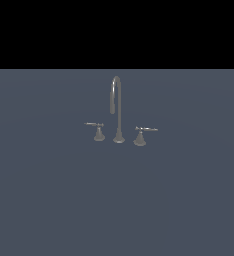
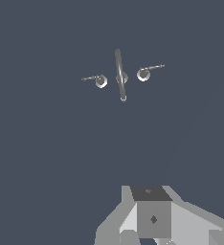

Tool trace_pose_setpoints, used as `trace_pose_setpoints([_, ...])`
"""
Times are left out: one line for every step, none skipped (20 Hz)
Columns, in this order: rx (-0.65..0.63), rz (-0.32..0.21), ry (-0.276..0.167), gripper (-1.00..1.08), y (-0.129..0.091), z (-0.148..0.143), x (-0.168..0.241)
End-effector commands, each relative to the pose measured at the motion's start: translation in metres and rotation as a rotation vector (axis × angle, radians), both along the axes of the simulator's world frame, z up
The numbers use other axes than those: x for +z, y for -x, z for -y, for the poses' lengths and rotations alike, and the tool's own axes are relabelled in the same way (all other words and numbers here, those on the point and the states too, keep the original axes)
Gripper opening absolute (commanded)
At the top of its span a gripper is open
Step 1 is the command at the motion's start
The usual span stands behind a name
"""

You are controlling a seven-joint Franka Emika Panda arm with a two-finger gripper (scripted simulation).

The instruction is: Turn on the faucet by rotating a designated handle.

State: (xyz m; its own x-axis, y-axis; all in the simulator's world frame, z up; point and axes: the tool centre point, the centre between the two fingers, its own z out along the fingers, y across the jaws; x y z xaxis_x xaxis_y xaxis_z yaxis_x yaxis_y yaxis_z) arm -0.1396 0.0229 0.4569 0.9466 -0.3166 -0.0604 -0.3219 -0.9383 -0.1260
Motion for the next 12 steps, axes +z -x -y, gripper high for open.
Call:
trace_pose_setpoints([-0.069,-0.016,-0.02,-1.0,-0.02,-0.005,-0.01])
trace_pose_setpoints([-0.096,-0.023,-0.027,-1.0,-0.027,-0.007,-0.015])
trace_pose_setpoints([-0.124,-0.03,-0.033,-1.0,-0.035,-0.009,-0.019])
trace_pose_setpoints([-0.152,-0.037,-0.039,-1.0,-0.043,-0.01,-0.024])
trace_pose_setpoints([-0.18,-0.044,-0.044,-1.0,-0.05,-0.012,-0.029])
trace_pose_setpoints([-0.208,-0.052,-0.048,-1.0,-0.058,-0.014,-0.034])
trace_pose_setpoints([-0.237,-0.059,-0.052,-1.0,-0.065,-0.016,-0.04])
trace_pose_setpoints([-0.265,-0.066,-0.056,-1.0,-0.072,-0.018,-0.046])
trace_pose_setpoints([-0.294,-0.074,-0.059,-1.0,-0.08,-0.02,-0.051])
trace_pose_setpoints([-0.323,-0.081,-0.061,-1.0,-0.087,-0.022,-0.057])
trace_pose_setpoints([-0.352,-0.088,-0.063,-1.0,-0.094,-0.024,-0.064])
trace_pose_setpoints([-0.381,-0.095,-0.064,-1.0,-0.101,-0.025,-0.07])
